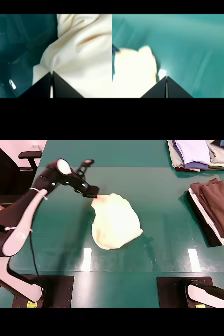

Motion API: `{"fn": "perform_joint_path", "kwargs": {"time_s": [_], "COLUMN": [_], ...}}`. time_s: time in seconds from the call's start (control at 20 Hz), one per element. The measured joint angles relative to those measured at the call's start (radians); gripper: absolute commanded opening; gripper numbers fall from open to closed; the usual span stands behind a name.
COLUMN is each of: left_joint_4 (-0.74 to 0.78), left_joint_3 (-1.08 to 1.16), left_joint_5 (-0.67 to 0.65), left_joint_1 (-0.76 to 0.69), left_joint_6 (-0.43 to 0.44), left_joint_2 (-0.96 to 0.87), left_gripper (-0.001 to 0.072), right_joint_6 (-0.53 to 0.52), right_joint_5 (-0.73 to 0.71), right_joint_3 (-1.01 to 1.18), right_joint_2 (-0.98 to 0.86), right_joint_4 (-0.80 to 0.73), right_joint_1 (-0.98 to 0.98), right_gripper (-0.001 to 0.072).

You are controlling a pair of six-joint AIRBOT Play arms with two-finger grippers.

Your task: Fold the shirts.

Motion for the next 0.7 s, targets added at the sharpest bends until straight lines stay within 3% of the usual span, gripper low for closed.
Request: {"fn": "perform_joint_path", "kwargs": {"time_s": [0.05,0.1,0.15,0.2,0.5,0.7], "left_joint_4": [0.024,0.049,0.078,0.105,0.183,0.196], "left_joint_3": [0.001,0.002,0.003,0.003,0.003,0.003], "left_joint_5": [-0.006,-0.015,-0.024,-0.034,-0.075,-0.079], "left_joint_1": [0.016,0.029,0.040,0.047,0.063,0.065], "left_joint_6": [-0.003,-0.003,-0.005,-0.006,-0.007,-0.007], "left_joint_2": [0.027,0.049,0.070,0.084,0.119,0.124], "left_gripper": [0.0024,0.0024,0.0024,0.0024,0.0024,0.0024], "right_joint_6": [0.014,0.026,0.035,0.039,0.069,0.081], "right_joint_5": [0.024,0.036,0.036,0.023,-0.270,-0.445], "right_joint_3": [-0.026,-0.068,-0.119,-0.186,-0.605,-0.720], "right_joint_2": [-0.016,-0.032,-0.047,-0.063,-0.198,-0.338], "right_joint_4": [0.000,0.001,0.001,0.000,0.083,0.207], "right_joint_1": [0.008,0.021,0.036,0.057,0.216,0.298], "right_gripper": [0.0021,0.0122,0.0336,0.0456,0.0448,0.0430]}}
